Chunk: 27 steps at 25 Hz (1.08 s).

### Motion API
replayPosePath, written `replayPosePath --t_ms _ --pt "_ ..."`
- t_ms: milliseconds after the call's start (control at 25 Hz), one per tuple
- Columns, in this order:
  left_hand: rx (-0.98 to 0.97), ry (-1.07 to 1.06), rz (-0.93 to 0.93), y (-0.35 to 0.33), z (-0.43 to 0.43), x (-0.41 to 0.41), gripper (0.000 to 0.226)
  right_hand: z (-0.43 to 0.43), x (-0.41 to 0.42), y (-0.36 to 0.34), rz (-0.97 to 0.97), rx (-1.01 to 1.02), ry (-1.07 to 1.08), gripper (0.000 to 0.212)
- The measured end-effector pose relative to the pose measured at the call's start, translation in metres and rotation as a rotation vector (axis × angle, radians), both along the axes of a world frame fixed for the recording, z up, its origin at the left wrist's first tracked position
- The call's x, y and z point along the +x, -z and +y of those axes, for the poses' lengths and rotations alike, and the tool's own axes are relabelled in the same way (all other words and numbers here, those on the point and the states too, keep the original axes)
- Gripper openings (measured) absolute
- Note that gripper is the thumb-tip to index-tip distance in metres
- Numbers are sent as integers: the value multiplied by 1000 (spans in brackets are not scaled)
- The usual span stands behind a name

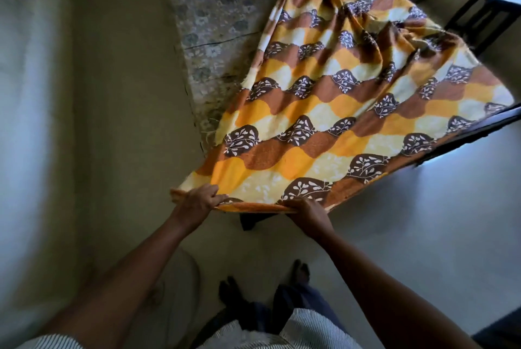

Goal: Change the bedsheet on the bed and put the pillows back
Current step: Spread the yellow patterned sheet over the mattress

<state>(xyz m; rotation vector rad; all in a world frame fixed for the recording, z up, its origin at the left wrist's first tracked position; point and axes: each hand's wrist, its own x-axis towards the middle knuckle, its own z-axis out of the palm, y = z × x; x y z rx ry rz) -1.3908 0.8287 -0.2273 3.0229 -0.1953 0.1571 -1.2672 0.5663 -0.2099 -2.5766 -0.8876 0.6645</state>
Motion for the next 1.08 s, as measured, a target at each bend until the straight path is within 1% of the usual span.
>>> replayPosePath --t_ms 120,240,320,360,400,440,480,520,600,720,800,960,1040,1080 --pt "-56 -91 81 -1 -3 -11 30 11 -3 4 13 -48 -22 28" --pt "-58 -105 116 3 -4 -20 25 18 -9 11 57 -97 -72 29" --pt "-91 -167 240 6 -4 -24 31 25 -13 11 109 -147 -126 43" --pt "-111 -202 310 5 -4 -26 33 29 -15 8 140 -143 -125 50" --pt "-136 -208 344 6 -3 -29 39 34 -16 7 160 -112 -108 53" --pt "-164 -205 360 3 1 -32 45 42 -16 4 166 -74 -81 50" --pt "-199 -222 363 0 5 -33 45 51 -14 -1 169 -42 -48 44" --pt "-237 -248 369 -5 11 -32 42 60 -13 -8 169 -11 -15 37" --pt "-302 -302 307 -10 31 -23 36 82 -5 -18 164 84 40 28" --pt "-350 -355 271 -19 71 6 34 120 14 -35 153 219 95 24" --pt "-336 -346 259 -22 104 36 34 155 33 -36 197 249 149 24" --pt "-233 -249 304 -20 174 117 36 242 89 1 352 268 347 24" --pt "-191 -206 336 -20 204 159 36 281 125 25 392 226 450 30" --pt "-188 -182 354 -18 221 182 36 301 146 36 449 230 547 33"
